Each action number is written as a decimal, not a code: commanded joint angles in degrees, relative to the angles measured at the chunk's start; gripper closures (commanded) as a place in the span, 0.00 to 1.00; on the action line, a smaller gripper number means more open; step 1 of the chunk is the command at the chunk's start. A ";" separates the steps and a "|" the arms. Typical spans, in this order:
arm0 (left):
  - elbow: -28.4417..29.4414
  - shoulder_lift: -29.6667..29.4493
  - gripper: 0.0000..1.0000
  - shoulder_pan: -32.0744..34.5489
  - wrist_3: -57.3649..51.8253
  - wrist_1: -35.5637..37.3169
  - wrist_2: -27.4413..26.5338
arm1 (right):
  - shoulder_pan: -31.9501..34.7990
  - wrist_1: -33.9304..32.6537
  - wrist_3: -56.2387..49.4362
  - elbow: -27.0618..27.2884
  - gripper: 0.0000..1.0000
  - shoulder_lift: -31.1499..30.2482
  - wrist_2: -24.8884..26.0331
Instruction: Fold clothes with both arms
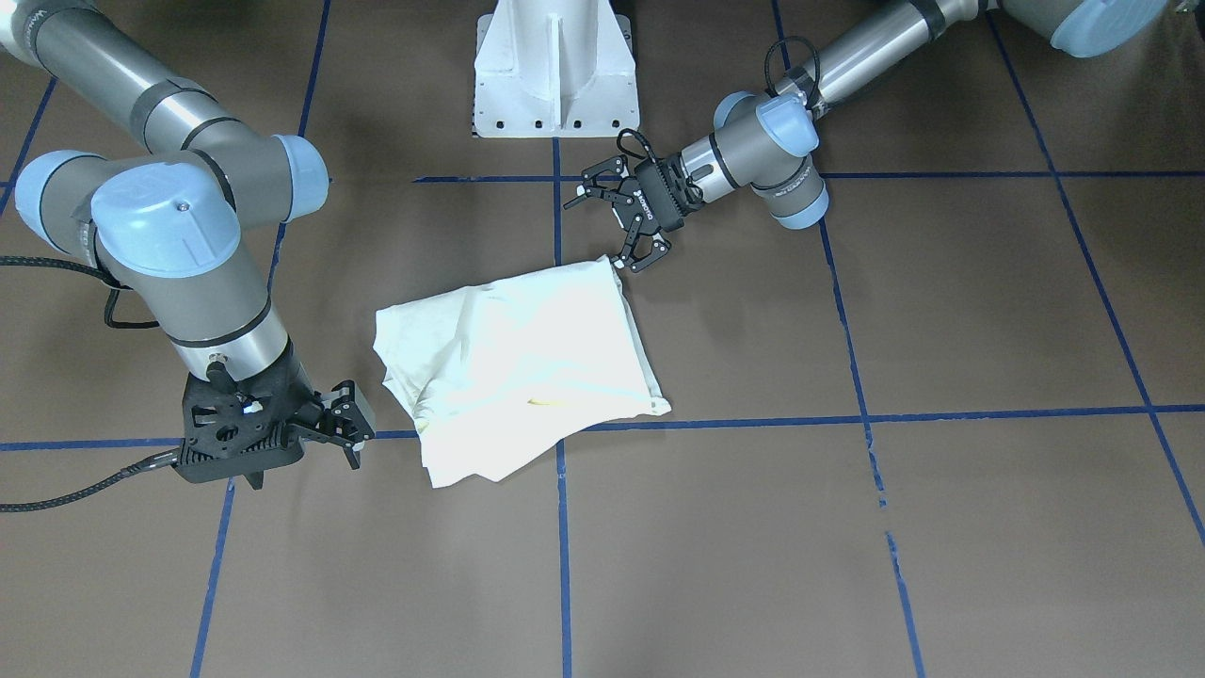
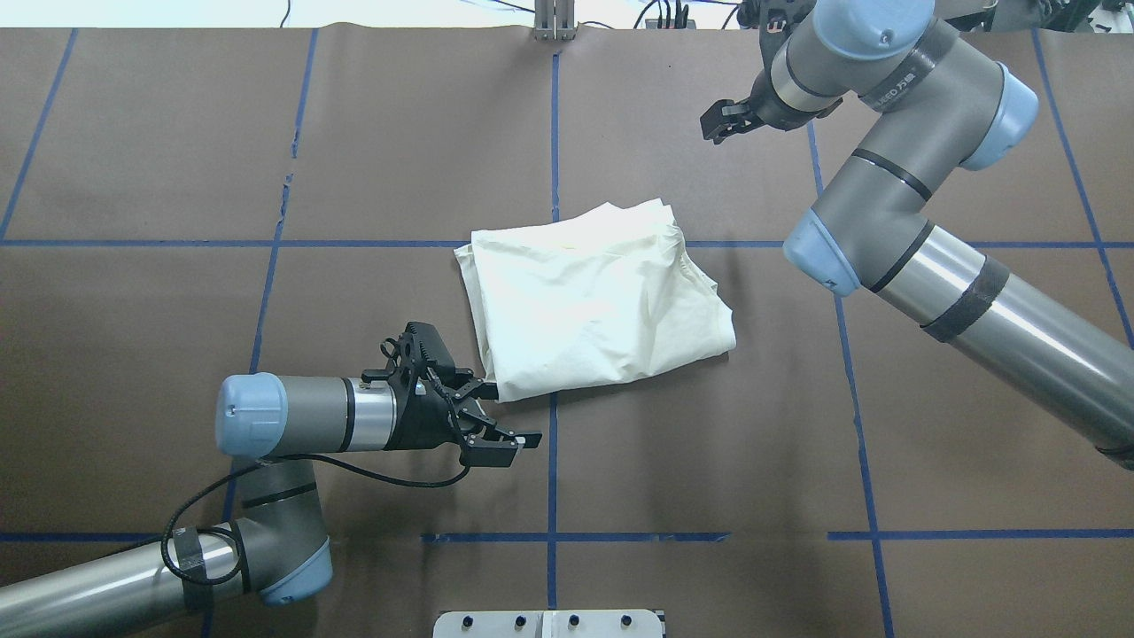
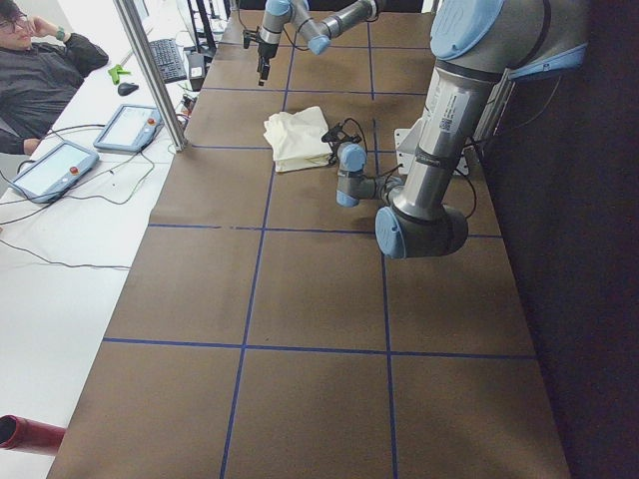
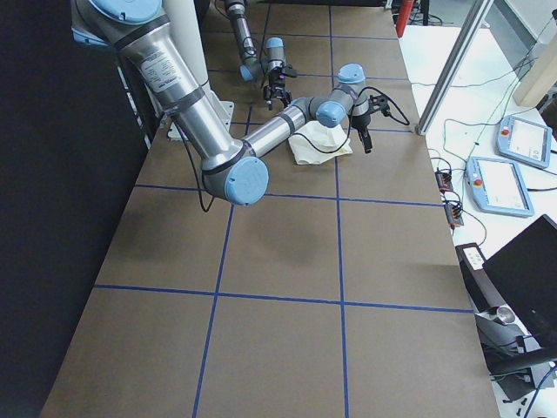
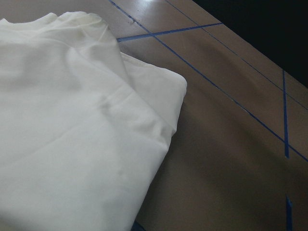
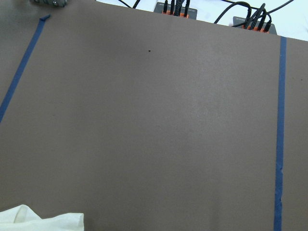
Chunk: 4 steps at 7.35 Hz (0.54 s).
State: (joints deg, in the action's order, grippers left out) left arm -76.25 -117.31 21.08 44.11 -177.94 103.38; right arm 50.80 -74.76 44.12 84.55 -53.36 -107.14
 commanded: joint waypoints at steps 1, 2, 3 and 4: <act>-1.00 1.37 0.00 4.02 0.18 0.14 6.97 | 0.00 -0.04 0.00 0.00 0.00 0.01 -0.09; -1.97 2.42 0.00 5.80 0.79 0.23 9.54 | 0.00 -0.04 0.00 0.00 0.00 0.01 -0.17; -3.63 2.35 0.00 5.55 12.98 0.49 9.21 | 0.00 -0.04 0.00 0.00 0.00 0.10 -0.35; -3.99 1.74 0.00 5.81 20.76 0.23 8.95 | 0.00 -0.04 0.00 0.00 0.00 0.10 -0.35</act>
State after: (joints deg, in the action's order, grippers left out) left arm -79.34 -115.24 26.46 55.20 -177.61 112.17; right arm 50.80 -74.79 44.12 84.55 -53.29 -107.42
